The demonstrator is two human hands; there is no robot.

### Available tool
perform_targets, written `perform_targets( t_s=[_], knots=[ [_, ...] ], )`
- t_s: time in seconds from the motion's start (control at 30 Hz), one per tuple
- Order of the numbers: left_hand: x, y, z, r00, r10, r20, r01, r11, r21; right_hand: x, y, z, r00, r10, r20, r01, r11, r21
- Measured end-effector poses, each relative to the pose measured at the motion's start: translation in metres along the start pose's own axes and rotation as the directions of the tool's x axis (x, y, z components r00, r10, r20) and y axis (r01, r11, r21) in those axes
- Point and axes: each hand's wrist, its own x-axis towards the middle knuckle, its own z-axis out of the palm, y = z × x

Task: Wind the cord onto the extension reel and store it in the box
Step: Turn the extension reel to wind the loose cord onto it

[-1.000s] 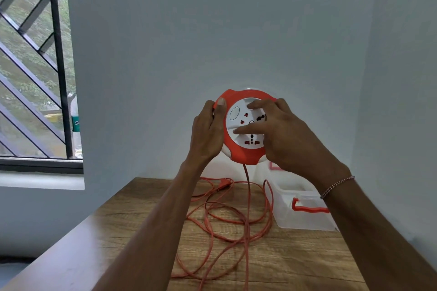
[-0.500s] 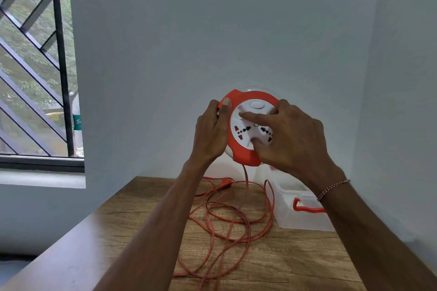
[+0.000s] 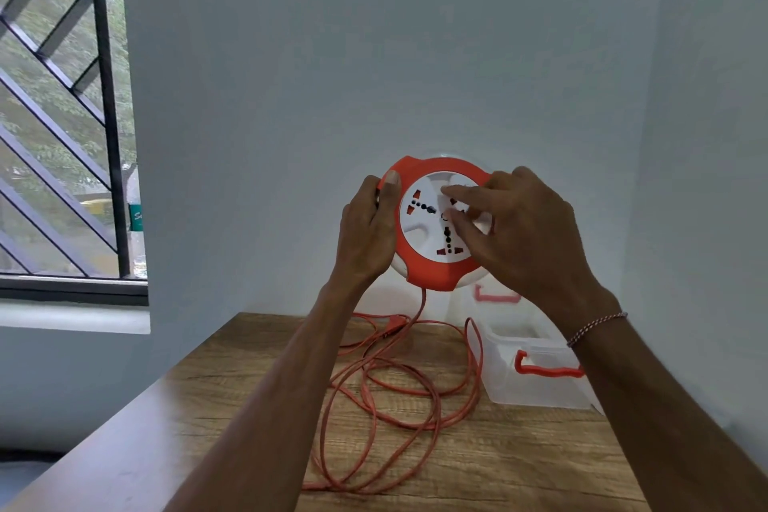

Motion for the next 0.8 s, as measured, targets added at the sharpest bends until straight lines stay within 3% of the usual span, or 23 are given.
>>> perform_targets(
  t_s=[0.1, 0.23, 0.53, 0.8],
  knots=[
    [0.001, 0.001, -0.001, 1.0, 0.006, -0.007, -0.006, 1.0, 0.0, 0.001, 0.001, 0.0, 0.979, -0.129, 0.16, 0.124, 0.992, 0.039],
    [0.001, 0.001, -0.001, 1.0, 0.01, -0.01, -0.01, 1.0, 0.009, 0.002, -0.008, -0.002, 0.953, -0.138, 0.269, 0.134, 0.99, 0.034],
    [-0.002, 0.006, 0.002, 0.998, 0.055, -0.006, -0.055, 0.997, 0.053, -0.001, -0.017, -0.008, 0.953, -0.091, 0.29, 0.138, 0.979, -0.147],
    [-0.003, 0.008, 0.002, 0.998, 0.059, -0.003, -0.059, 0.997, 0.058, -0.008, -0.012, -0.002, 0.99, -0.015, 0.137, 0.04, 0.983, -0.179]
  ],
)
